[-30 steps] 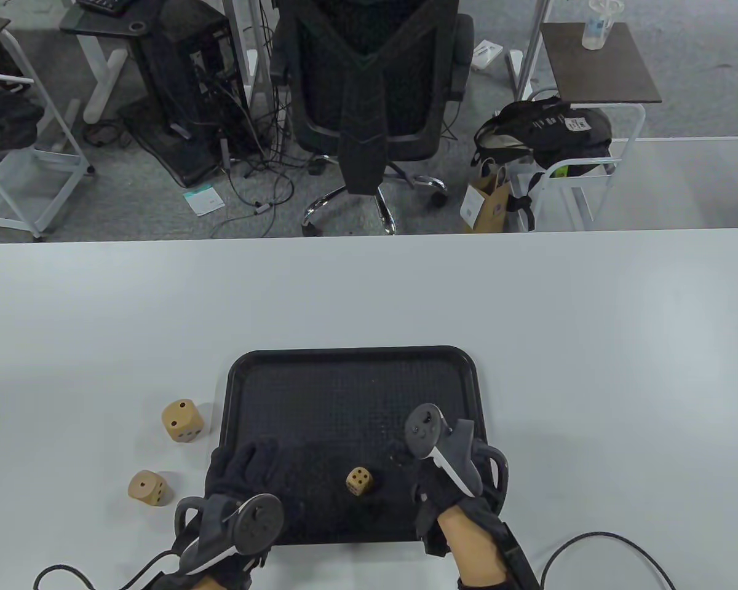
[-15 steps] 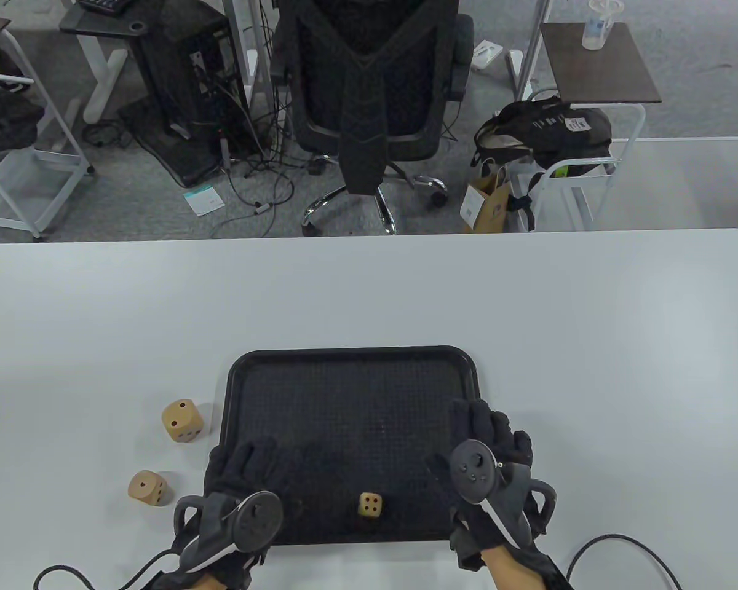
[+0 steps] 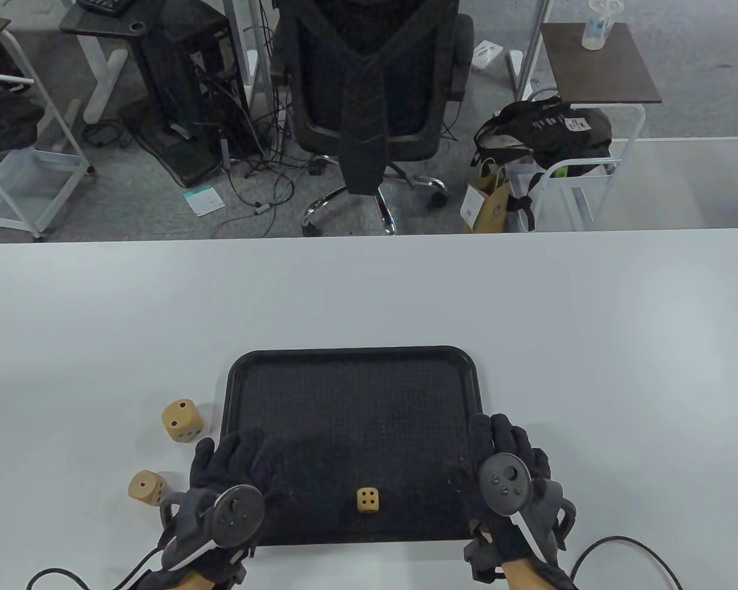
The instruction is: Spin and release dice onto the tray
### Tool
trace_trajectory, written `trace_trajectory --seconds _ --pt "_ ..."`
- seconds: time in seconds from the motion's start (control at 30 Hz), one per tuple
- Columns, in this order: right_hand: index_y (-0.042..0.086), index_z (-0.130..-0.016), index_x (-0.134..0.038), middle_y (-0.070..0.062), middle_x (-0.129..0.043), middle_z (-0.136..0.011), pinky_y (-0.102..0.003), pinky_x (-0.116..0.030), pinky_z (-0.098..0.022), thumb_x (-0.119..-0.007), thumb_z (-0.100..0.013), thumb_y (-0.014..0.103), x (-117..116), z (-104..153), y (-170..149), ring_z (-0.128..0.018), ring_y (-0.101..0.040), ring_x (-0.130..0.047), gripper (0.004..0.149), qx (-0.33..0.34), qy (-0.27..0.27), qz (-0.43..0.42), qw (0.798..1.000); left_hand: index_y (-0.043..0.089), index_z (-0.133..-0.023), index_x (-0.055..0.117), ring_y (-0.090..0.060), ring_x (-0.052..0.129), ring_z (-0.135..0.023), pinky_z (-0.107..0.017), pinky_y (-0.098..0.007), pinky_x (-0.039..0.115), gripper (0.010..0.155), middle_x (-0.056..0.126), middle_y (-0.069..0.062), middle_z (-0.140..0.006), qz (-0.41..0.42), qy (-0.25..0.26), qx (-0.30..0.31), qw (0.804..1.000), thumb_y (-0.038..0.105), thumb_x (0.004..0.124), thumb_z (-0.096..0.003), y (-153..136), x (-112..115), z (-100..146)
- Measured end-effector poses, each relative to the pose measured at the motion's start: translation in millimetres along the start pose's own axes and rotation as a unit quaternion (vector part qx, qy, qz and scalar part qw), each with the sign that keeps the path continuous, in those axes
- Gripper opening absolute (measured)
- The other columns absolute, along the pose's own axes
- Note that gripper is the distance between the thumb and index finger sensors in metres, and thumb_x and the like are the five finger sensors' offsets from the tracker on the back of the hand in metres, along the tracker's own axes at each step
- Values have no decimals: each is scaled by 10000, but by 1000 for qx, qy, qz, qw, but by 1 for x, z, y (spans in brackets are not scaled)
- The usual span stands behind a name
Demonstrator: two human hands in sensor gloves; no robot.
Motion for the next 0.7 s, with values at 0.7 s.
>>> trace_trajectory --seconds 0.7 --pt "395 -1062 -380 22 -383 -1159 -600 -410 -794 -703 -330 649 4 2 -13 -1081 -290 -445 839 -12 18 -19 1000 317 -1076 418 -484 478 -1058 -765 -722 226 807 350 -158 -1165 22 -92 -229 969 629 724 -398 -125 -11 14"
Point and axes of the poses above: the tracker on the back of each hand, its own y axis roughly to the thumb side, its own z axis roughly from the fingertips to the wrist, x = y × z, the point moved 1 cm from there along -z, roughly from the wrist to the fingertips
